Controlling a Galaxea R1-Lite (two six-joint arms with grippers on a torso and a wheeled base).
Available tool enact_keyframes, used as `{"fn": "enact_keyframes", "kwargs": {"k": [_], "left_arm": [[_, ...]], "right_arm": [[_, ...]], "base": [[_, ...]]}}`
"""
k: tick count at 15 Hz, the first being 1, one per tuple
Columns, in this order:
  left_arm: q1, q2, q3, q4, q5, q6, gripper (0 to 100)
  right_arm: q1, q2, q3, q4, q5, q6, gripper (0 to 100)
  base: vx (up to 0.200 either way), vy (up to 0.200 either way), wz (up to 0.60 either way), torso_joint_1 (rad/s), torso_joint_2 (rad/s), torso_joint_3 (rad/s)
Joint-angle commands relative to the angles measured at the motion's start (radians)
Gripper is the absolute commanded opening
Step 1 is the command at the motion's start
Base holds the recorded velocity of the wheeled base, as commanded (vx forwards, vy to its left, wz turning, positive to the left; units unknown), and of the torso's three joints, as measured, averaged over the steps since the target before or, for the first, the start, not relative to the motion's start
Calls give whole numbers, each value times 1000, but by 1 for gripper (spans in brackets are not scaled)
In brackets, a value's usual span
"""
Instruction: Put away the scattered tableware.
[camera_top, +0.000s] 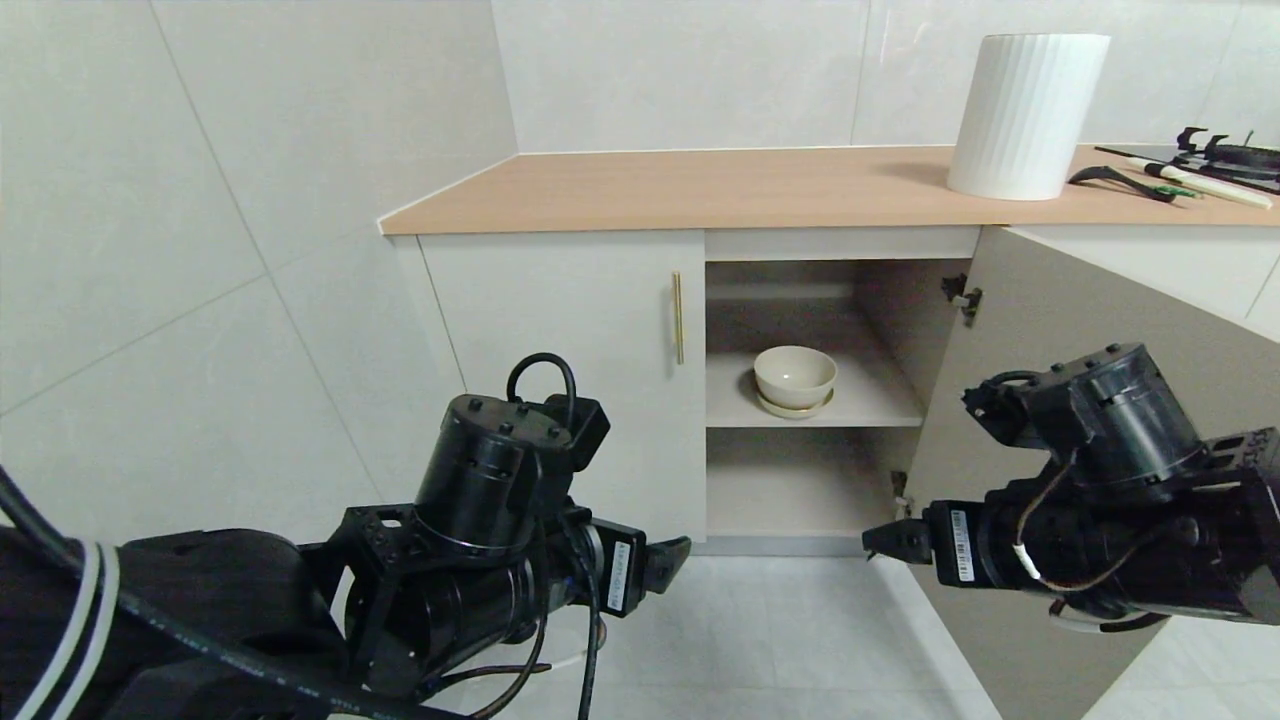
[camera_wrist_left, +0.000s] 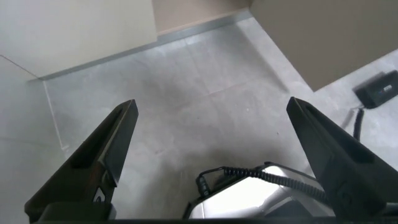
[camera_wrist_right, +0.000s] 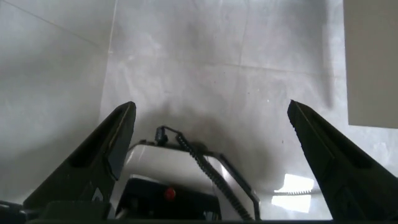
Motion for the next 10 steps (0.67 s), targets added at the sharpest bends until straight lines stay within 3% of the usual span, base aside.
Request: {"fn": "enact_keyframes", "kwargs": {"k": [1,8,10], "left_arm": [[0,2,-1,0,0,-1,100],[0,1,0,0,2,-1,100],[0,2,0,0,0,-1,100]], "right_arm": [[25,-4,16,-2,-1,2,100],[31,-33,35,54,-7,-5,100],[23,-50,32,60,-10,-9,100]], "base": [[-200,-200,0,-2,2,7],[-200,-200,0,5,3,1],[0,-100,0,1,-1,1]]}}
